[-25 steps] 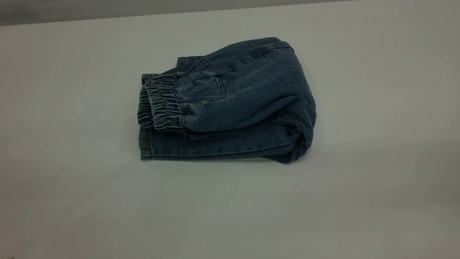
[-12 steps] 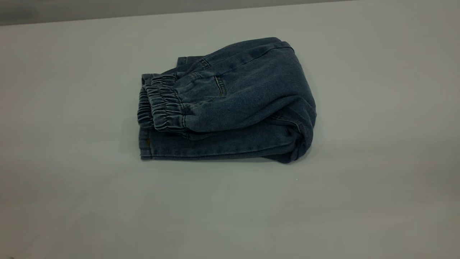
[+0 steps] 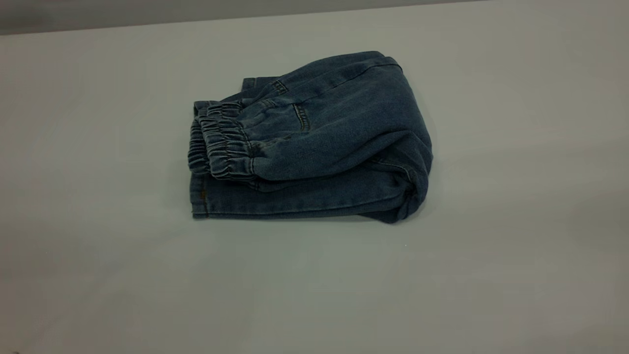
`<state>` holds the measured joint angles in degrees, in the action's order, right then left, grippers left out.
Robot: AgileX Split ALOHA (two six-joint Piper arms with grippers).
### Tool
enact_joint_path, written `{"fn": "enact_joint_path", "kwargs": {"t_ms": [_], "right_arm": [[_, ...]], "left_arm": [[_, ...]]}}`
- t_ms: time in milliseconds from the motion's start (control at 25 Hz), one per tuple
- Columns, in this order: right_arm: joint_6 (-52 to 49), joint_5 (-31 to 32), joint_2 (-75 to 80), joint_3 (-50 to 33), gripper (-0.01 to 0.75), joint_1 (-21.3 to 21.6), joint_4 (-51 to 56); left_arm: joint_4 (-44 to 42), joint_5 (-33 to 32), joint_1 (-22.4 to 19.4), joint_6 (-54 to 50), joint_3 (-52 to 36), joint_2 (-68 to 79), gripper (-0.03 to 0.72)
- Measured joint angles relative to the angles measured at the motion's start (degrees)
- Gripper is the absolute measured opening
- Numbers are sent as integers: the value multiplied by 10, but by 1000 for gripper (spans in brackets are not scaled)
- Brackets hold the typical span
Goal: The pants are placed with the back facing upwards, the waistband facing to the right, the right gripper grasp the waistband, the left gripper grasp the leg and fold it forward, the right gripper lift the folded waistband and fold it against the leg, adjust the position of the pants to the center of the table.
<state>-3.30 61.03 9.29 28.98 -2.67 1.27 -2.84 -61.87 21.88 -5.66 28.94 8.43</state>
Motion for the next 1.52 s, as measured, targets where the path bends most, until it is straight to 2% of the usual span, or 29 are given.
{"fn": "enact_joint_path", "kwargs": {"t_ms": [80, 240, 760, 1160, 1520], "right_arm": [[0, 0, -24, 0, 388, 17, 1], [0, 2, -71, 0, 388, 21, 1], [-1, 0, -93, 1, 388, 27, 4], [0, 0, -93, 1, 388, 27, 4], [-1, -1, -93, 1, 388, 27, 4]], "left_arm": [[0, 0, 0, 0, 0, 0, 327], [0, 1, -17, 1, 0, 0, 327], [-3, 0, -207, 1, 0, -4, 326], [-1, -1, -212, 1, 1, -85, 326], [-1, -3, -212, 1, 1, -84, 326]]}}
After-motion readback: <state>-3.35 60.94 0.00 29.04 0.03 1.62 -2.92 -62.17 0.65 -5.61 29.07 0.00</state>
